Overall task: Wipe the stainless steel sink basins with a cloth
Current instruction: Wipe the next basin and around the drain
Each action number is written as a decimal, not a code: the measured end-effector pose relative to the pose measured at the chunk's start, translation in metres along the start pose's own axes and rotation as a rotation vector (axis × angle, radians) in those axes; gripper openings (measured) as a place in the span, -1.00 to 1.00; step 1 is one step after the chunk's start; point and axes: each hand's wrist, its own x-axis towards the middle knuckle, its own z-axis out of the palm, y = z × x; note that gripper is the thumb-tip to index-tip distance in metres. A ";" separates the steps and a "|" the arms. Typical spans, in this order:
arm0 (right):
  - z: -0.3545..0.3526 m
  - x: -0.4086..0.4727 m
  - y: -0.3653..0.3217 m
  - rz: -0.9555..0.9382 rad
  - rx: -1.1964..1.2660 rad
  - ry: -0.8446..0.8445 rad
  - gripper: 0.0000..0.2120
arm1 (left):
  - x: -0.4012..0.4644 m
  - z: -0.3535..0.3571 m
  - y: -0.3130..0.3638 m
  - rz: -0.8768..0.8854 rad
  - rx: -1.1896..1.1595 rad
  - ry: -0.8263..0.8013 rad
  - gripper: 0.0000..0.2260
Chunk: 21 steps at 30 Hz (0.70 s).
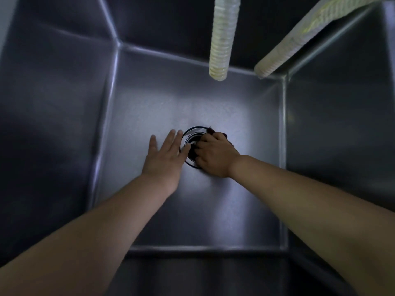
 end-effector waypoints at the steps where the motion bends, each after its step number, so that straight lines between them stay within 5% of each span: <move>1: 0.001 -0.001 0.002 -0.007 0.011 -0.006 -0.61 | 0.006 -0.002 -0.004 0.009 0.027 -0.030 -0.13; 12: 0.002 0.003 -0.009 0.096 -0.221 -0.059 -0.29 | 0.031 -0.005 -0.011 0.029 0.263 -0.126 0.07; 21: 0.001 -0.001 -0.015 0.189 0.070 0.051 -0.59 | 0.030 -0.006 -0.004 0.015 0.276 -0.127 0.05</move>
